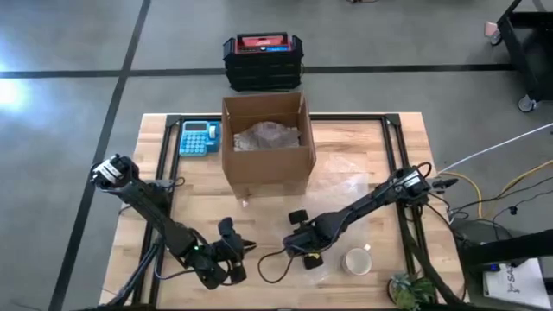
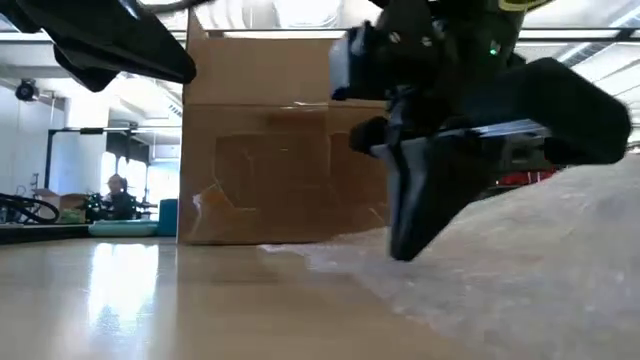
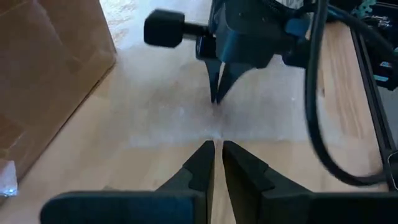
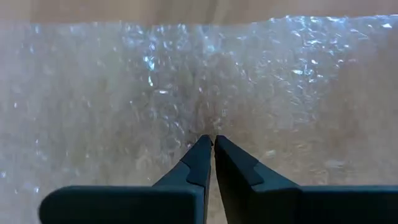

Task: Wrap mug
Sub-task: Prepare the transparent bubble wrap to wrap the gray mug

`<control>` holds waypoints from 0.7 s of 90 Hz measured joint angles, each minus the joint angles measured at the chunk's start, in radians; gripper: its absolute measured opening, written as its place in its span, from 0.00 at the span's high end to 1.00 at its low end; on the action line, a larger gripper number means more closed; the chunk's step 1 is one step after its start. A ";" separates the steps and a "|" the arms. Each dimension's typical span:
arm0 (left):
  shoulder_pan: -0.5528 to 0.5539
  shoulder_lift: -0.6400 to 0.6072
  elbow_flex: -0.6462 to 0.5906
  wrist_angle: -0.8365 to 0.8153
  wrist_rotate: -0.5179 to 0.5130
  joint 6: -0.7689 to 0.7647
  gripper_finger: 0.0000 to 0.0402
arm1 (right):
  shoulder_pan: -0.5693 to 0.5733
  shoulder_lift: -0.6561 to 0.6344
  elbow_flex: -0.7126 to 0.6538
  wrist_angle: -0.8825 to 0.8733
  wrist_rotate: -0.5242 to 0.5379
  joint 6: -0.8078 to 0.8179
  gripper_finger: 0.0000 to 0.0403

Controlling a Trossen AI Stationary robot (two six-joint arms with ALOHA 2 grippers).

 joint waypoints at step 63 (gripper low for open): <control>0.001 0.000 0.000 -0.002 0.000 0.006 0.95 | -0.008 0.126 0.107 0.404 0.007 -0.081 0.98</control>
